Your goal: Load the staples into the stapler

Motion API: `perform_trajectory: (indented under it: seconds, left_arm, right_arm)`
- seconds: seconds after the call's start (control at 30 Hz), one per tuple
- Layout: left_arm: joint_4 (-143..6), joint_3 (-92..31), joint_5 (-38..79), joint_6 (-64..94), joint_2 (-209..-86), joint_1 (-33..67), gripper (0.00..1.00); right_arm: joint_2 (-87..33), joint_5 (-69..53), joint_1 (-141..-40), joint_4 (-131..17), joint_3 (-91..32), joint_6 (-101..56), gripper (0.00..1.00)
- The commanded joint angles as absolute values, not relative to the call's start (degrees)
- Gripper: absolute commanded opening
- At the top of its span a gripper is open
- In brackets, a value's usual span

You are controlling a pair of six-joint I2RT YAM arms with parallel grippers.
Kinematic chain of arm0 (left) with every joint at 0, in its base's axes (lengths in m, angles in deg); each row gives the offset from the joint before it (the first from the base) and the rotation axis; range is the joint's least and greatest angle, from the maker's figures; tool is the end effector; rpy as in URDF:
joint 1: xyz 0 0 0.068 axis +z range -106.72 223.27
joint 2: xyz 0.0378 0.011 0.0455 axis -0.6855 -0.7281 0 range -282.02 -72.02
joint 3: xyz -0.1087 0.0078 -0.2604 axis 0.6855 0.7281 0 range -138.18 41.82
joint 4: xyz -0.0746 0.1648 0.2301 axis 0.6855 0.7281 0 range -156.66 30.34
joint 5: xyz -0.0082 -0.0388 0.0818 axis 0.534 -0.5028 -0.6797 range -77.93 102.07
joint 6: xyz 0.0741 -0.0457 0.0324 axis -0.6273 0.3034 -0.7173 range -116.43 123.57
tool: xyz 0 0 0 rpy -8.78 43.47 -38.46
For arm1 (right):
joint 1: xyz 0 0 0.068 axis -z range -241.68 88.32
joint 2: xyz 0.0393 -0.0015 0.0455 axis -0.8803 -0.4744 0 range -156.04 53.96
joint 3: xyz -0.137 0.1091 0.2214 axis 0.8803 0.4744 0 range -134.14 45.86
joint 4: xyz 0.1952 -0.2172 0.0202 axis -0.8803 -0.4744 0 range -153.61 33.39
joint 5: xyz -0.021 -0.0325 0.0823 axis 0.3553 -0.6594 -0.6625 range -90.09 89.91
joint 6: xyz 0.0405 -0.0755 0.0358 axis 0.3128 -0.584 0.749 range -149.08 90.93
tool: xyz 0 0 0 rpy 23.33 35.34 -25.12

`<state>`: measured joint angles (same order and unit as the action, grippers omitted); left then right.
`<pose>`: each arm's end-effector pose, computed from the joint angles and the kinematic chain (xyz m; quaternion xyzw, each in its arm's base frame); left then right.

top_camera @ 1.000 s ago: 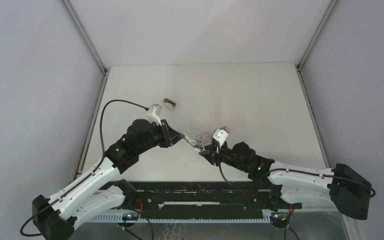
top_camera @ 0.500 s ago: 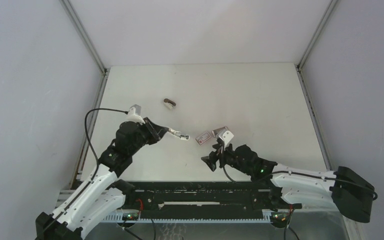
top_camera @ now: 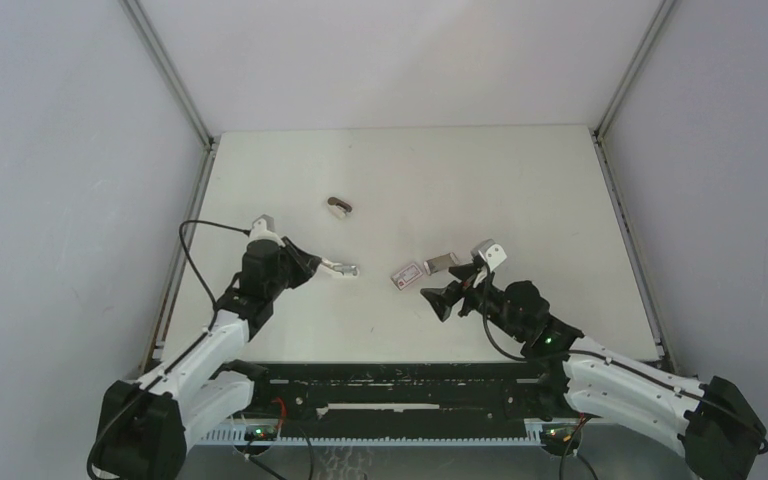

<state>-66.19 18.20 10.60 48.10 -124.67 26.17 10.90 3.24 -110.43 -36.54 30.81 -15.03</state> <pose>0.2523 -0.0753 0.1710 -0.2110 0.8376 -0.2485 0.4383 0.1683 0.1844 0.2011 -0.2067 0.7254 0.3231 0.5715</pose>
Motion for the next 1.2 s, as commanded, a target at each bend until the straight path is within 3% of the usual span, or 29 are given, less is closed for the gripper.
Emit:
perform_trajectory:
  seconds: [0.0, 0.27, 0.33, 0.37, 0.5, 0.73, 0.93, 1.17]
  left_arm:
    - [-71.63, 18.10, 10.19, 45.28, -128.29, 27.63, 0.00]
    - [-71.59, 17.73, 10.84, 43.50, -133.68, 29.00, 0.02]
    - [-71.59, 17.97, 10.53, 43.53, -134.00, 29.05, 0.11]
    - [-71.59, 18.16, 10.53, 43.63, -134.11, 29.17, 0.23]
    - [-70.98, 18.76, 10.48, 43.82, -133.68, 29.83, 0.52]
    - [-65.81, 17.55, 7.77, 41.55, -128.86, 30.32, 0.78]
    - [-61.73, 10.08, 5.45, 35.79, -127.52, 30.11, 0.83]
    - [-60.34, -5.26, 3.95, 38.35, -143.31, 26.61, 0.79]
  right_arm:
    - [13.12, -1.55, -107.23, -34.04, 33.41, -11.11, 0.84]
    - [15.20, -1.96, -105.83, -36.22, 33.64, -12.40, 0.84]
    - [15.91, -1.94, -105.64, -36.53, 33.81, -12.52, 0.84]
    - [16.24, -1.88, -105.59, -36.79, 33.86, -12.48, 0.84]
    - [17.79, -1.78, -105.45, -37.22, 34.40, -12.52, 0.84]
    - [19.32, -1.76, -105.11, -37.79, 34.69, -12.68, 0.84]
    - [19.55, -1.95, -104.93, -37.73, 34.72, -12.77, 0.84]
    - [19.60, -0.48, -104.62, -39.03, 34.27, -12.66, 0.84]
